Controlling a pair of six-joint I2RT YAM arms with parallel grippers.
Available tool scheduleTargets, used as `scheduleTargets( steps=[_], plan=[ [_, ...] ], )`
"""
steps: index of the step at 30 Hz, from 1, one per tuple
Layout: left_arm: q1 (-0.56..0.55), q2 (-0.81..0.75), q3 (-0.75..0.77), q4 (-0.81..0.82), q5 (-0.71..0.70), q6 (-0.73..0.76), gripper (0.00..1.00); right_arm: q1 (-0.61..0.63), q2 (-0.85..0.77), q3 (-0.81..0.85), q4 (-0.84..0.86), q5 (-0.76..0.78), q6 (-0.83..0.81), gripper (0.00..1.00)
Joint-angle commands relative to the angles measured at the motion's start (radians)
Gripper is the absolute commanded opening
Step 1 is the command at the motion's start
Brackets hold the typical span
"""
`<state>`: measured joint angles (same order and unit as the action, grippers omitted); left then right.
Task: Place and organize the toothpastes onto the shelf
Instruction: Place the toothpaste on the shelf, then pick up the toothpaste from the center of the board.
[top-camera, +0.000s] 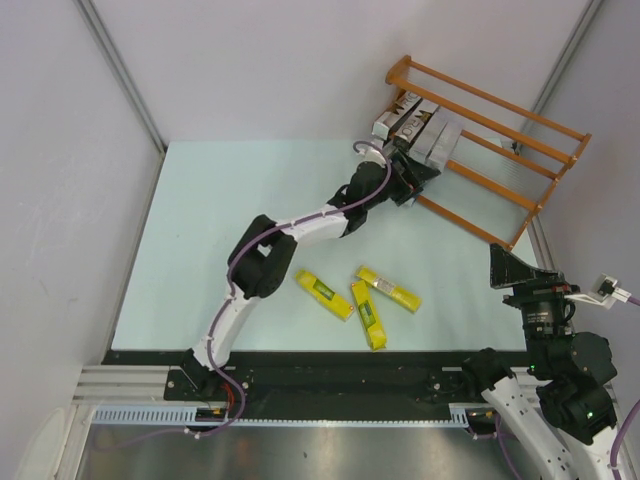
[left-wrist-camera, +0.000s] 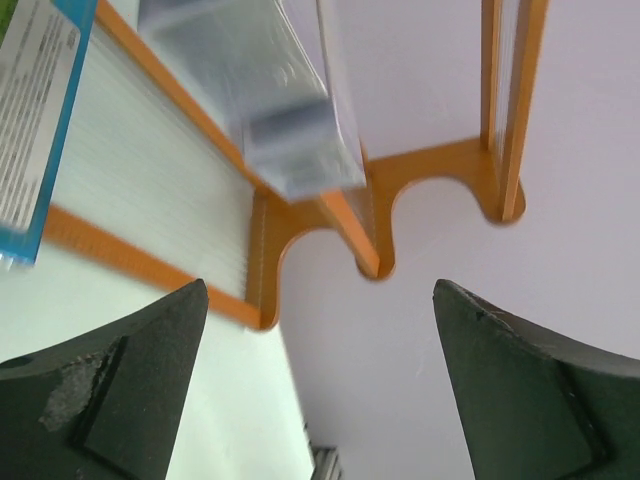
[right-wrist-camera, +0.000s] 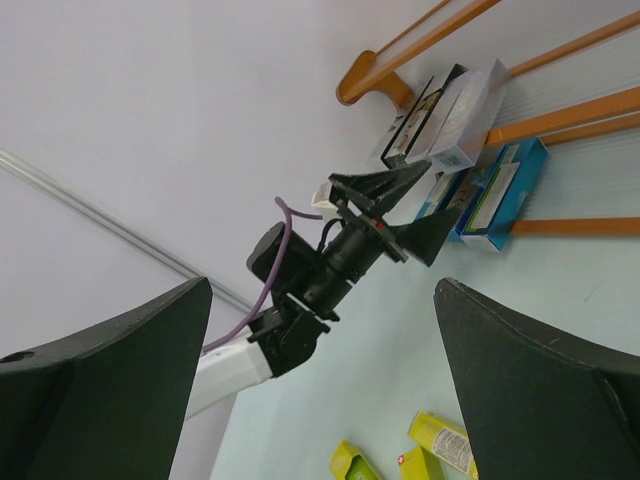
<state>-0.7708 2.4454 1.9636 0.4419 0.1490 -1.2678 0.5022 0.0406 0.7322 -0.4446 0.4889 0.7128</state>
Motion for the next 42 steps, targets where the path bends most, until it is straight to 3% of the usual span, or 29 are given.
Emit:
scheduleTargets(
  steps=[1,10,14,18,22,27,32,37,42],
  plan=[
    [-0.022,-0.235,-0.211,0.161,0.034,0.134,1.00,0.006,-0.008,0.035,0.007,0.011,-0.016,1.00],
    [-0.033,-0.633,-0.768,0.120,0.063,0.396,1.00,0.006,0.005,0.026,0.010,0.013,-0.010,1.00],
    [-0.033,-0.819,-0.989,0.002,-0.003,0.533,1.00,0.006,0.030,-0.002,0.053,-0.024,0.004,1.00],
    [-0.044,-1.015,-1.103,-0.237,-0.130,0.637,1.00,0.006,0.080,-0.034,0.102,-0.081,0.019,1.00],
    [-0.058,-1.265,-1.224,-0.406,-0.322,0.668,1.00,0.006,0.145,-0.071,0.174,-0.134,0.031,1.00],
    [-0.058,-1.515,-1.393,-0.549,-0.391,0.651,1.00,0.006,0.284,-0.134,0.320,-0.280,0.043,1.00],
    [-0.053,-1.739,-1.517,-0.638,-0.402,0.588,1.00,0.015,0.560,-0.146,0.479,-0.455,0.030,1.00],
    [-0.041,-1.751,-1.571,-0.634,-0.335,0.521,1.00,0.076,0.754,-0.119,0.572,-0.521,-0.048,1.00],
    [-0.013,-1.605,-1.514,-0.632,-0.243,0.561,1.00,0.119,0.925,-0.064,0.518,-0.509,-0.147,1.00]
  ],
)
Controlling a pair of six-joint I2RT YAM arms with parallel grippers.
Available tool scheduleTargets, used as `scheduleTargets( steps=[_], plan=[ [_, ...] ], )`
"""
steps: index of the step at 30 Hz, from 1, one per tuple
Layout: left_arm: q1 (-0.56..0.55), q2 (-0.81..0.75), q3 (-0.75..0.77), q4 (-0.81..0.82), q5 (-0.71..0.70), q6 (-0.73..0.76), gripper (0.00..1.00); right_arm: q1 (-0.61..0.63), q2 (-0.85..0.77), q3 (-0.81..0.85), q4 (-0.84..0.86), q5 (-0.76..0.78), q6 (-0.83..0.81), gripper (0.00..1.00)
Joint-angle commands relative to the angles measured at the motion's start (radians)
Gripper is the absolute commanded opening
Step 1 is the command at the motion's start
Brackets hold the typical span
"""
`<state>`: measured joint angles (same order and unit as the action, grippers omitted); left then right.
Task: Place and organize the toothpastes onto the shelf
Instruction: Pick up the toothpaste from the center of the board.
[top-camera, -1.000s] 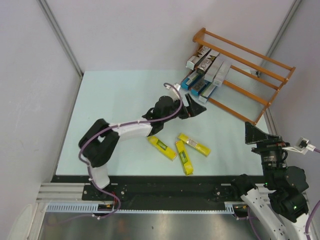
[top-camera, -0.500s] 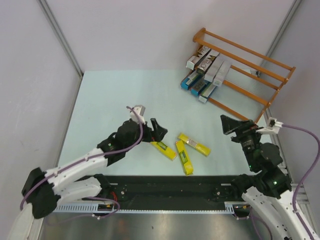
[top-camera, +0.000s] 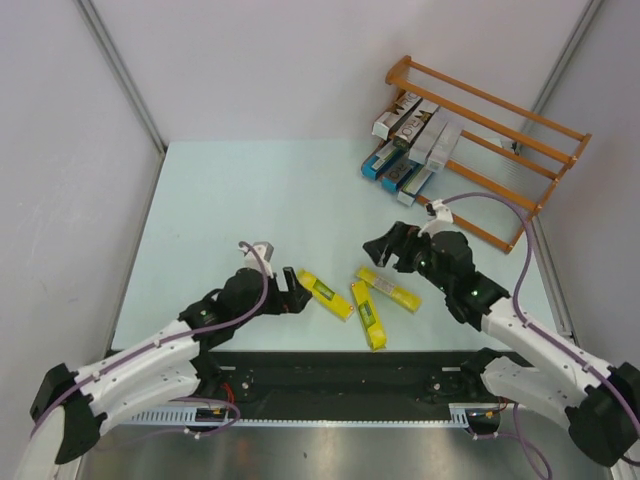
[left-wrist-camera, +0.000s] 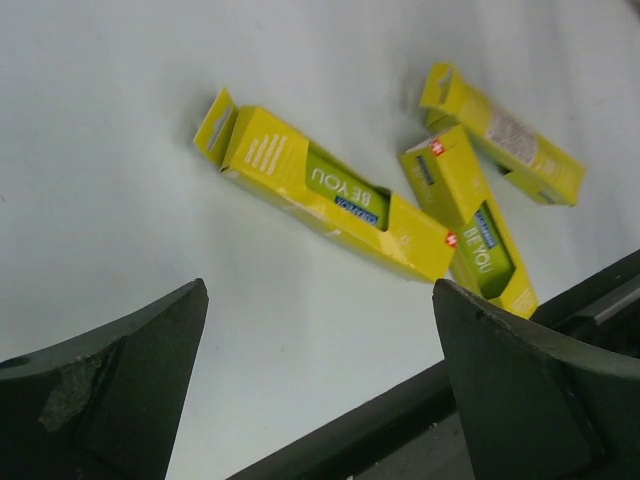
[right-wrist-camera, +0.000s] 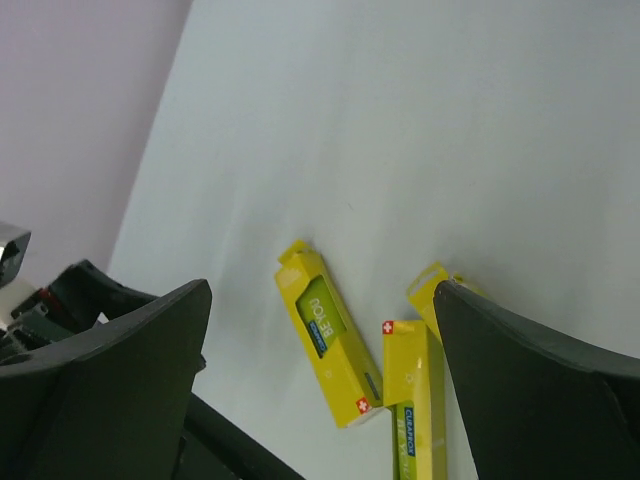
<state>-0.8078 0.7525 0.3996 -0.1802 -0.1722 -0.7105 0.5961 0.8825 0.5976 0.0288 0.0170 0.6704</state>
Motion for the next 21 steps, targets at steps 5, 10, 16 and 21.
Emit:
scheduleTargets(
  steps=[5,10,16,21],
  plan=[
    [0.047,0.212,0.131,-0.021,0.148,0.066,1.00,0.045,0.183,0.102,0.042,-0.071,-0.173,1.00],
    [0.122,0.232,0.116,0.030,0.218,0.069,1.00,0.074,0.257,0.114,0.060,-0.081,-0.216,0.99],
    [0.364,0.309,0.085,0.044,0.463,0.109,1.00,0.168,0.357,0.188,0.016,-0.068,-0.316,1.00],
    [0.564,0.360,0.002,0.160,0.744,0.102,1.00,0.263,0.528,0.281,-0.062,-0.028,-0.423,1.00]
  ],
)
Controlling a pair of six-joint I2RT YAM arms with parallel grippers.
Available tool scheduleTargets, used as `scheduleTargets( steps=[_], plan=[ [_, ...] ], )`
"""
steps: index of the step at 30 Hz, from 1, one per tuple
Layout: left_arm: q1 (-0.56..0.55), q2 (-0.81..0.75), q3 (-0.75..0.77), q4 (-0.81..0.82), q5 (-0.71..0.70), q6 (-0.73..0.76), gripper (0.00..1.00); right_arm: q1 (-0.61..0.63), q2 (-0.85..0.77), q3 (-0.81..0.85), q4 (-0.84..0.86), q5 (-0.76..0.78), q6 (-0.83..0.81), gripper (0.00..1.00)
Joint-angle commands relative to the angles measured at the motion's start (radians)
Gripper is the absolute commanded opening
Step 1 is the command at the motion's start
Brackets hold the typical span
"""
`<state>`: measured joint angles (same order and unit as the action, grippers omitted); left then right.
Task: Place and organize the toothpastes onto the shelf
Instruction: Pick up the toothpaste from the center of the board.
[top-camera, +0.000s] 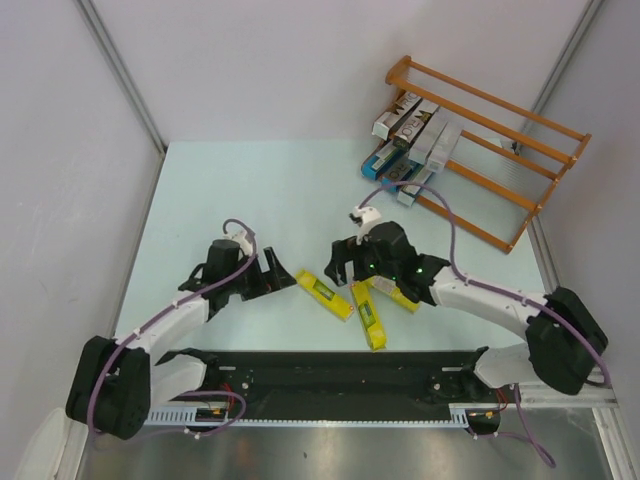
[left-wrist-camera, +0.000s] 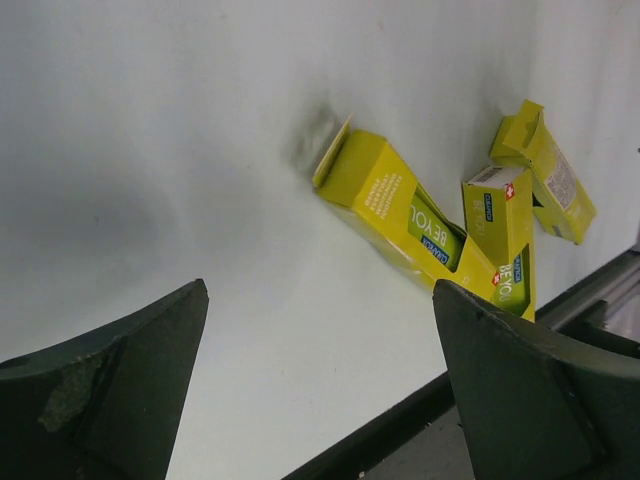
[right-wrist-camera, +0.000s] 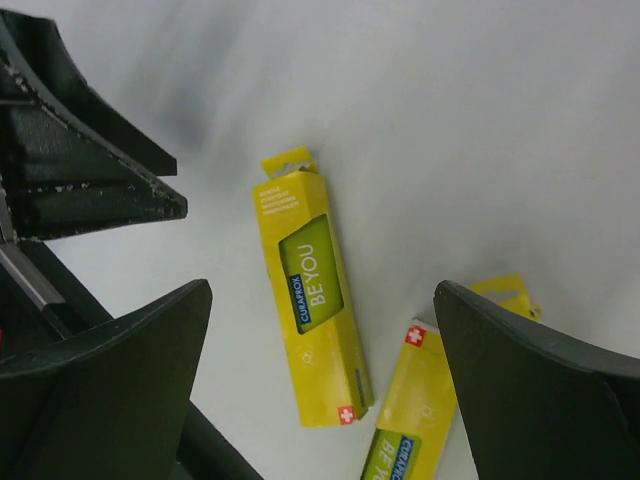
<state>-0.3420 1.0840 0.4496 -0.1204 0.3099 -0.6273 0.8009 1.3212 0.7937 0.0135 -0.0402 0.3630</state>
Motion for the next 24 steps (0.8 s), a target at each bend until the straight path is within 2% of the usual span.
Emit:
scheduleTargets(
  steps=[1,5,13,16,17,18,22,24],
  plan=[
    [0.113,0.034,-0.063,0.111,0.280,0.014,1.00,0.085,0.113,0.120,-0.058,0.033,-0.127,0.99],
    [0.135,0.062,-0.077,0.157,0.316,-0.014,1.00,0.124,0.263,0.208,-0.135,0.040,-0.156,1.00],
    [0.152,0.071,-0.068,0.128,0.296,-0.008,1.00,0.149,0.434,0.331,-0.227,0.080,-0.159,0.96],
    [0.182,0.051,-0.077,0.128,0.284,-0.012,1.00,0.149,0.484,0.374,-0.273,0.112,-0.147,0.87],
    [0.190,0.033,-0.080,0.128,0.285,-0.017,1.00,0.149,0.493,0.395,-0.285,0.115,-0.147,0.80],
    [0.196,0.025,-0.084,0.128,0.288,-0.018,1.00,0.147,0.504,0.403,-0.294,0.118,-0.145,0.77],
    [0.219,-0.012,-0.084,0.097,0.281,-0.026,1.00,0.150,0.558,0.433,-0.322,0.111,-0.147,0.72],
    [0.225,-0.021,-0.083,0.099,0.282,-0.035,1.00,0.153,0.569,0.449,-0.334,0.117,-0.147,0.66]
  ],
)
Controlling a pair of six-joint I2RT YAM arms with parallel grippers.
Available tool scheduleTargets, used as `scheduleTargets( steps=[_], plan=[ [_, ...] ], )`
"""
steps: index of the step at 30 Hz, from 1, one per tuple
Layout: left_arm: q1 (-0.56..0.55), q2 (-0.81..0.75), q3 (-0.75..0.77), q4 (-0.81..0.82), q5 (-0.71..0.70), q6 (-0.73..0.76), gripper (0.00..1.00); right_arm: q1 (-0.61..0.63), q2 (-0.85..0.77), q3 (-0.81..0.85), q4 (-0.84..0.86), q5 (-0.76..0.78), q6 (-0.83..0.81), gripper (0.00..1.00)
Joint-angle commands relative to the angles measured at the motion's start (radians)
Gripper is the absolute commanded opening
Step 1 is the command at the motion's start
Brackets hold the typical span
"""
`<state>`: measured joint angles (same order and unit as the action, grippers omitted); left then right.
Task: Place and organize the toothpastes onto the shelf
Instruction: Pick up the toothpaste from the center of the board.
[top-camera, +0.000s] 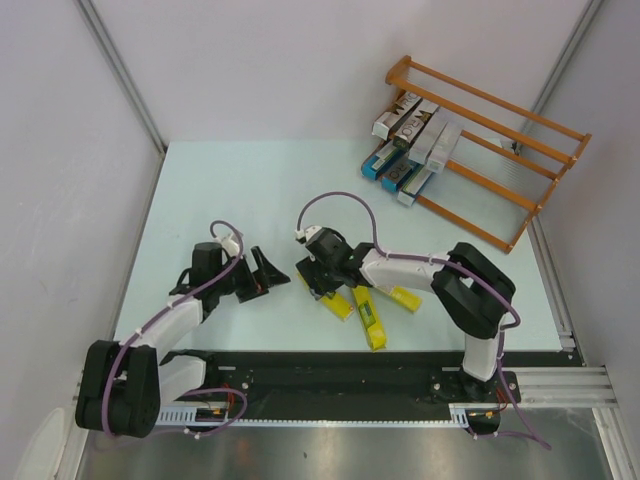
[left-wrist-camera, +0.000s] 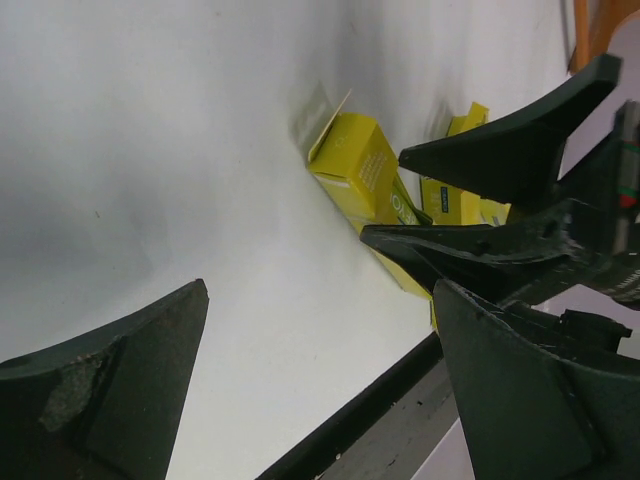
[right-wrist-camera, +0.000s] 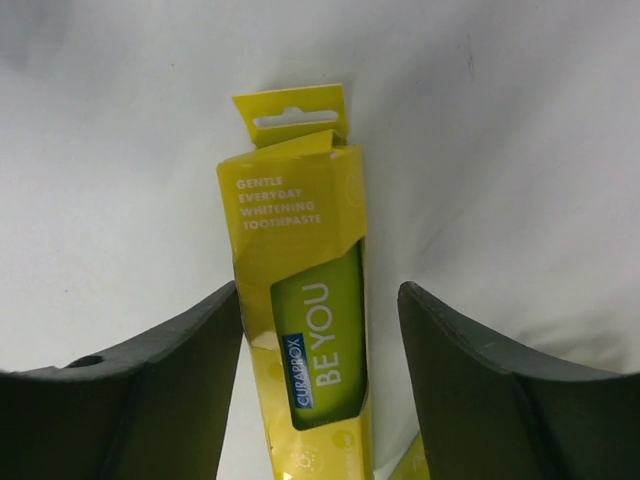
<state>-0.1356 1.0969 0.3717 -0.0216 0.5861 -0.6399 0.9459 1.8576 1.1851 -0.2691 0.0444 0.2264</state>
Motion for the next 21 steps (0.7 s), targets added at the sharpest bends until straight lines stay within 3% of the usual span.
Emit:
scheduleTargets(
  steps=[1,4,7,16,21],
  plan=[
    [0.019,-0.035,-0.005,0.006,0.007,-0.027,1.00,0.010,0.041,0.061,-0.053,0.032,-0.009,0.64],
    [0.021,-0.029,-0.005,0.017,0.023,-0.049,1.00,0.013,0.054,0.073,-0.065,0.038,-0.010,0.55],
    [0.021,-0.019,-0.010,0.052,0.037,-0.055,1.00,0.013,0.057,0.077,-0.074,0.067,-0.007,0.34],
    [0.021,-0.094,-0.024,0.029,0.011,-0.011,1.00,0.010,-0.017,0.076,-0.082,0.169,0.063,0.23],
    [0.019,-0.157,-0.054,0.054,0.038,-0.015,1.00,0.007,-0.092,0.068,-0.087,0.245,0.131,0.22]
  ],
)
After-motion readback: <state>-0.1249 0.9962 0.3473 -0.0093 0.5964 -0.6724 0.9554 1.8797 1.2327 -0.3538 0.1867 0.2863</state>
